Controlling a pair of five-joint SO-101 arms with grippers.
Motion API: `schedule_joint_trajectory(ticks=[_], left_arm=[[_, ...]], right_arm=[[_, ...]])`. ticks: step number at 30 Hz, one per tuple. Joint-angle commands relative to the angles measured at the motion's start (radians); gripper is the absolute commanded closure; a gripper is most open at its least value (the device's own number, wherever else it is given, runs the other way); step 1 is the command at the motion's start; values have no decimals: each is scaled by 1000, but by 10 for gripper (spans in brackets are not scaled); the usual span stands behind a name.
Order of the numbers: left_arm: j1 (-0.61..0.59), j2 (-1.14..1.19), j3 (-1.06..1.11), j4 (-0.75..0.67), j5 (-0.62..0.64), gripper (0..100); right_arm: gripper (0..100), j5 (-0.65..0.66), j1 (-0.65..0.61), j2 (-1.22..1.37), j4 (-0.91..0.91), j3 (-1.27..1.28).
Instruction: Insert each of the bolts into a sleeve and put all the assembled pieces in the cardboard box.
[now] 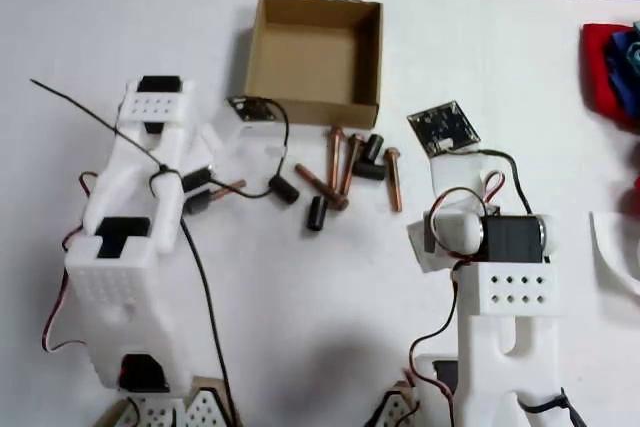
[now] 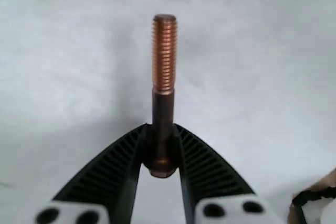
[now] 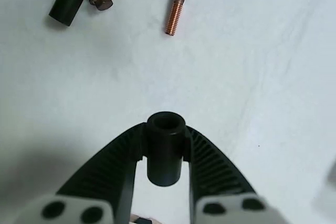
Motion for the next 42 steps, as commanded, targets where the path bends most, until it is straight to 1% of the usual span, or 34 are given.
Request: schedule_joint_trajectory(ticks=[1,3,4,6,7,10,13,15,17,20,23,27,32,35,39,42], left_arm=[[64,-71,-4,-11,49,803],[84,-80,-7,-11,55,764],[87,-81,-10,-12,78,763],[84,-81,-41,-6,176,779],[78,-81,-51,3,249,791],[78,-78,-79,98,505,829],[94,-74,-76,164,799,843],[89,-72,-61,178,1014,844],[86,-72,-48,175,1194,845],[100,-72,-41,175,1410,843],[94,-71,-33,158,1594,842],[114,-71,-31,69,1722,842],[149,-69,-24,54,1886,842],[161,-69,-24,58,1916,842],[152,-69,18,54,1918,842],[121,-69,59,14,1969,842]], right_arm=[[978,8,4,-31,-13,-5],[978,8,8,-31,-21,-5],[978,8,10,-31,-25,-5],[978,8,10,-31,-25,-5],[978,8,10,-31,-25,-5],[978,8,10,-31,-25,-5],[978,8,8,-31,-31,-5],[978,8,8,-31,-42,-5],[978,8,5,-31,-54,-5],[978,8,4,-31,-59,-5],[978,8,8,-31,-59,-5],[978,6,10,-33,-58,8],[978,6,10,-35,-73,72],[978,6,10,-39,-96,100],[978,6,10,-39,-102,100],[978,8,10,-39,-102,100]])
